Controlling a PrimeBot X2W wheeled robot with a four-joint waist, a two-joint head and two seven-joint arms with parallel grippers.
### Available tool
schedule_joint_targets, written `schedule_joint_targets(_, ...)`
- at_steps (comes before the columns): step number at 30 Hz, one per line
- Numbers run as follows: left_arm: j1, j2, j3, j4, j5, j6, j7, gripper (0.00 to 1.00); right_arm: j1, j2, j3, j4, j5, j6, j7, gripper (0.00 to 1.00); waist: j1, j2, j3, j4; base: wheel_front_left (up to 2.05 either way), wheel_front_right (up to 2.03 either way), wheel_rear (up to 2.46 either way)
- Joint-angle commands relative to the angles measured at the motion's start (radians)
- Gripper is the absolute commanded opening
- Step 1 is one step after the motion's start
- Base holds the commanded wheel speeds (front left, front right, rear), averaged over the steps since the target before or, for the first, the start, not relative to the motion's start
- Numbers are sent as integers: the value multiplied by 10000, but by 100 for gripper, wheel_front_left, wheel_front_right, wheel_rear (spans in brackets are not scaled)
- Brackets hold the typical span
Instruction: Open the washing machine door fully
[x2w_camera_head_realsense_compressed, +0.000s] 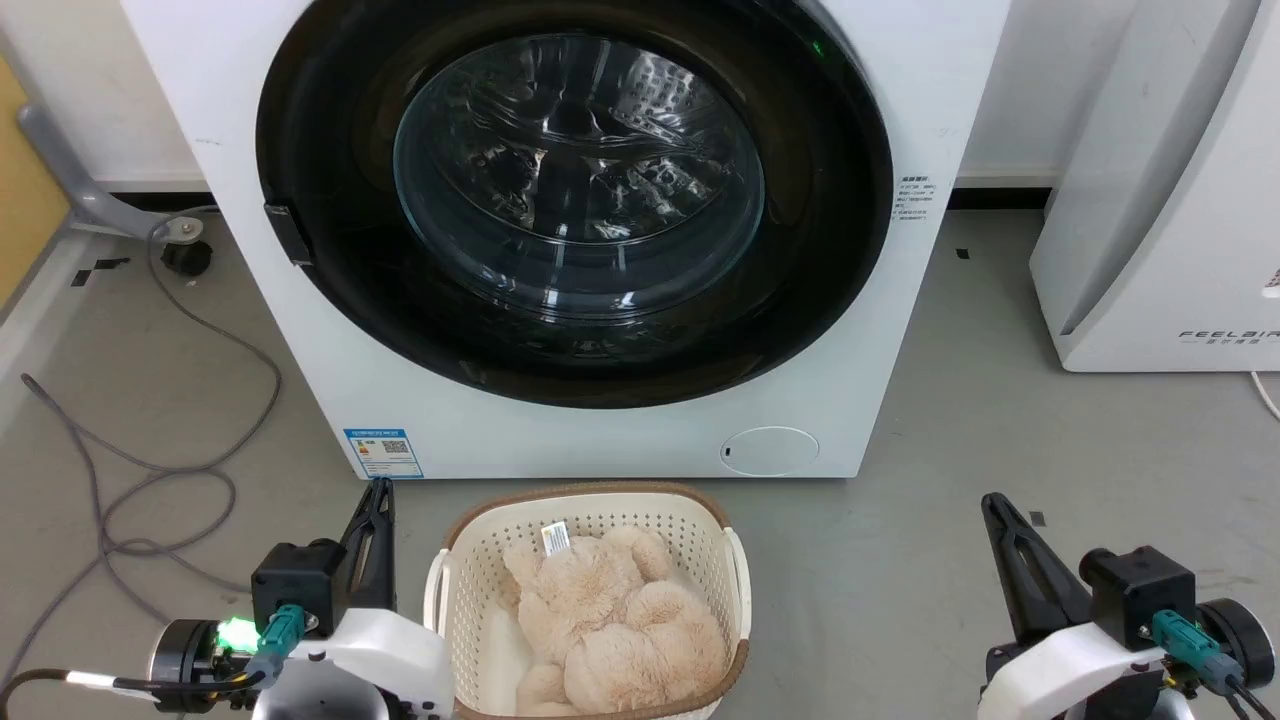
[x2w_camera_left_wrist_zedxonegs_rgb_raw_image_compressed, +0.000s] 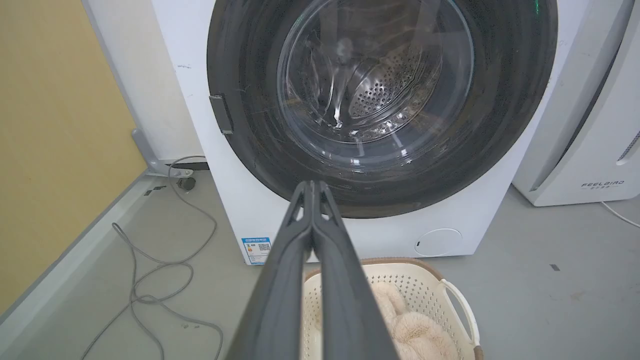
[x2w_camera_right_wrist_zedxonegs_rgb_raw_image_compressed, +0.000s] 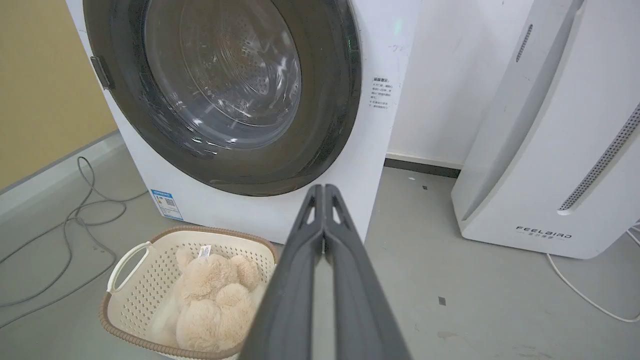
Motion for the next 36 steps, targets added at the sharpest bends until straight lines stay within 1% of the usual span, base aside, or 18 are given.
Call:
schedule_joint_targets(1,177,5,-12,-39,28,28,1,0,-124,5,9,22,-78,8,12,0,-1,0,0,0,0,0,0)
schedule_joint_targets(6,177,5,-12,-39,28,28,1,0,-124,5,9,22,-78,8,12,0,-1,0,0,0,0,0,0)
schedule_joint_targets(7,0,0,2,2,-3,0,-6,100,3,0,-3,0,4,0,-7,100,-1,0,0,0,0,0,0)
schedule_joint_targets(16,-13,0,-46,51,-68,98,-139,100,20,0,-121,-67,228,0,-138,100,-1,0,15,-4,0,0,0)
schedule_joint_targets(26,-33,1,-136,104,-158,248,-349,100,-13,1,-325,-172,984,1,-347,100,-1,0,37,2,0,0,0)
schedule_joint_targets(27,-35,1,-145,110,-167,262,-370,100,-24,1,-344,-175,1084,1,-368,55,-1,0,40,4,0,0,0)
schedule_joint_targets(28,-37,1,-153,116,-176,276,-391,100,-38,1,-369,-178,1188,1,-389,0,-1,0,43,6,0,0,0)
schedule_joint_targets(36,-70,1,-228,147,-241,389,-557,100,-248,1,-486,-96,2204,2,-555,0,-1,0,113,31,0,0,0)
